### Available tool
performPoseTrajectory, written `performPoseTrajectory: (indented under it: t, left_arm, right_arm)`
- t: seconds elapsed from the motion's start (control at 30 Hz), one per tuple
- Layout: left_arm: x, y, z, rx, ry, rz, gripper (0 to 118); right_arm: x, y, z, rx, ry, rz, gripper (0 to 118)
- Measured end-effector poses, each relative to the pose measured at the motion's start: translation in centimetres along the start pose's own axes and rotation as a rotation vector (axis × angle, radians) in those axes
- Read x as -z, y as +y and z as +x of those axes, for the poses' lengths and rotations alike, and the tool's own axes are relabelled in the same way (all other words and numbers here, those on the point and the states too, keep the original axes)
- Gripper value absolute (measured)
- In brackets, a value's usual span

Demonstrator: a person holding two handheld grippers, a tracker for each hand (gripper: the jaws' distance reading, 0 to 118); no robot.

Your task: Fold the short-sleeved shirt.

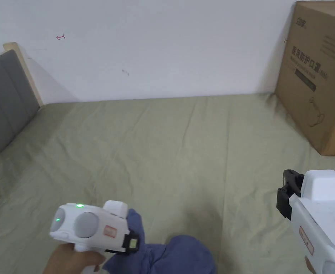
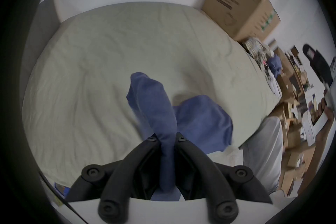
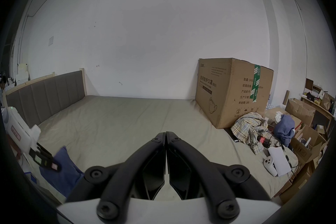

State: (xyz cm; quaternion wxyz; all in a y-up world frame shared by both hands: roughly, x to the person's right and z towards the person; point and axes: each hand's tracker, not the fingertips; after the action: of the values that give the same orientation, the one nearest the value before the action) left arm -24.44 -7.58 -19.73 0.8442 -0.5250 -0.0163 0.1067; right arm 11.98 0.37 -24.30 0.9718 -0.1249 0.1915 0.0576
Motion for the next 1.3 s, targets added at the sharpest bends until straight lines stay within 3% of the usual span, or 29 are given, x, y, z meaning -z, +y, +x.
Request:
performPoseTrajectory:
  t: [0.13, 0.3, 0.5, 0.63, 0.7, 0.83, 0.97, 1.2, 1.27, 1.3]
  left_arm:
    - [3.7, 1.0, 5.1, 0.109, -0.02, -0.083, 10]
    - [9.0, 1.4, 10.2, 0.135, -0.066, -0.165, 10]
    - [15.8, -0.1, 14.0, 0.137, 0.036, -0.213, 10]
    - [16.8, -1.1, 15.1, 0.168, 0.088, -0.199, 12]
    - [16.2, -0.9, 15.0, 0.172, 0.09, -0.195, 19]
    - [12.8, -0.1, 13.0, 0.033, -0.092, -0.048, 77]
    - [7.2, -0.1, 10.8, -0.045, -0.175, 0.217, 85]
    - [3.9, -1.9, 8.4, 0.006, 0.026, 0.49, 84]
    - [4.1, -2.9, 8.1, 0.017, 0.063, 0.54, 74]
    - [4.4, -3.3, 8.1, 0.022, 0.065, 0.566, 62]
  right_arm:
    - [-0.5, -0.2, 1.0, 0.009, -0.018, -0.001, 0]
    - [-0.9, -0.6, 2.2, 0.018, -0.048, -0.006, 0]
    - [-1.3, -1.0, 3.1, 0.019, -0.067, -0.017, 0]
    - [-1.5, -1.2, 3.5, 0.021, -0.079, -0.024, 0]
    - [-1.5, -1.2, 3.5, 0.025, -0.081, -0.026, 0]
    - [-1.6, -1.0, 3.3, 0.022, -0.081, -0.023, 0]
    - [-1.6, -0.5, 2.9, 0.019, -0.074, -0.014, 0]
    - [-1.4, -0.1, 2.3, 0.024, -0.06, -0.002, 0]
    - [-1.3, -0.1, 2.1, 0.021, -0.054, -0.004, 0]
    - [-1.3, -0.1, 2.0, 0.019, -0.052, -0.004, 0]
